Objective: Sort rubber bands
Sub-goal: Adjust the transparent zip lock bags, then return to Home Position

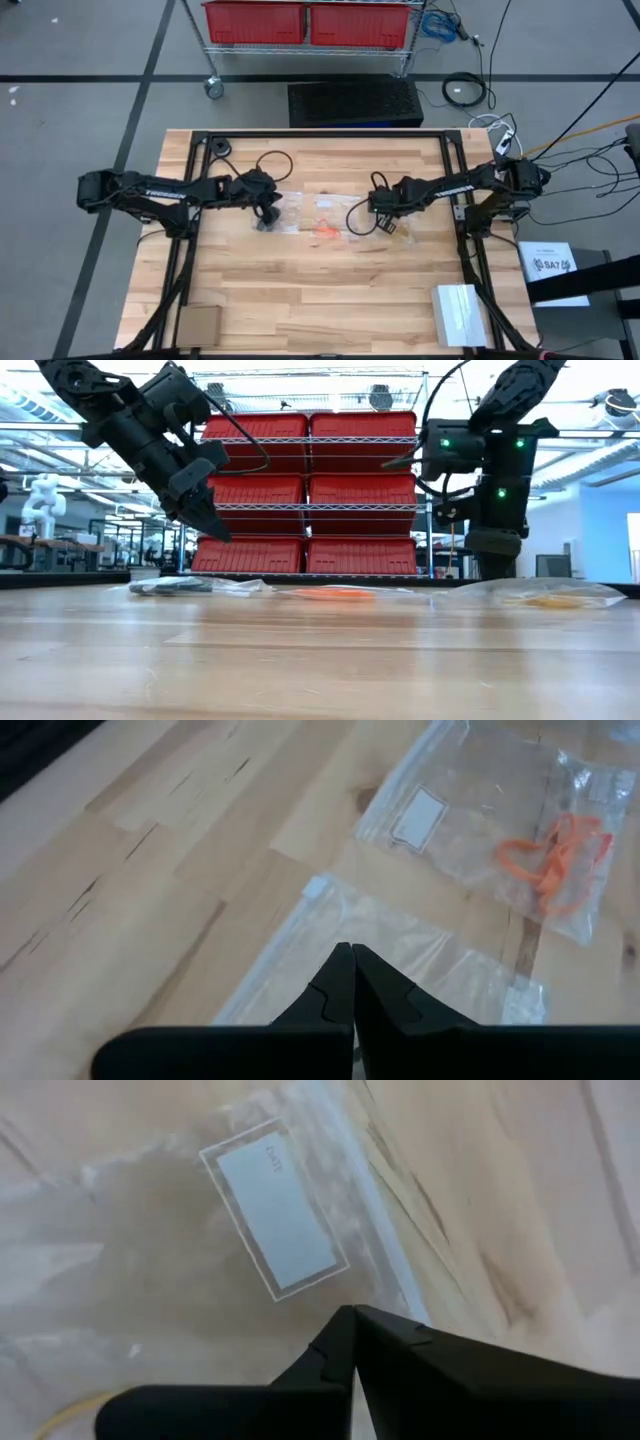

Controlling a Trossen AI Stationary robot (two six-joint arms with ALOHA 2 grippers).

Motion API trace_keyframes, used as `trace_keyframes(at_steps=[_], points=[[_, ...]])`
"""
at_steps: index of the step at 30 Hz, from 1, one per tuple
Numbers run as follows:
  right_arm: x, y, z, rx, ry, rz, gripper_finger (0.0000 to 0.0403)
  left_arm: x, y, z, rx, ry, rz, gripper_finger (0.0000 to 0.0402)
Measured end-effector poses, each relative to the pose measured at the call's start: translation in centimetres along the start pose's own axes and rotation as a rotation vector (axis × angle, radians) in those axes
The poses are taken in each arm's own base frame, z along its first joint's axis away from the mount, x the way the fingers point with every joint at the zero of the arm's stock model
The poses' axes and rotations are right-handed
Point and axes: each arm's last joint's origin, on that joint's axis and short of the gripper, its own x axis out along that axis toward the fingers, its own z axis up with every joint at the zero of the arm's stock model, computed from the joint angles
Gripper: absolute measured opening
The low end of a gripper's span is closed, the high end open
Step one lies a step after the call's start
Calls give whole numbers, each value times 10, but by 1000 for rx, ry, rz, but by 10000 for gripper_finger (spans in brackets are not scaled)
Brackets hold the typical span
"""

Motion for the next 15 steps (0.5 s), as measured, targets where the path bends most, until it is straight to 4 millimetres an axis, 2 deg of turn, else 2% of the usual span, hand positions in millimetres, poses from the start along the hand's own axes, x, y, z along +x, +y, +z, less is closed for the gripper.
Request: trace_keyframes(at_steps=[9, 13, 15], points=[[-22, 3, 10, -113, -71, -104, 0, -5, 7, 8, -26, -67, 11, 2], [-34, 4, 4, -165, -153, -88, 0, -20, 8, 16, -15, -151, -1, 2], [-39, 3, -5, -210, -228, -80, 0, -31, 8, 18, -17, -210, -28, 2]])
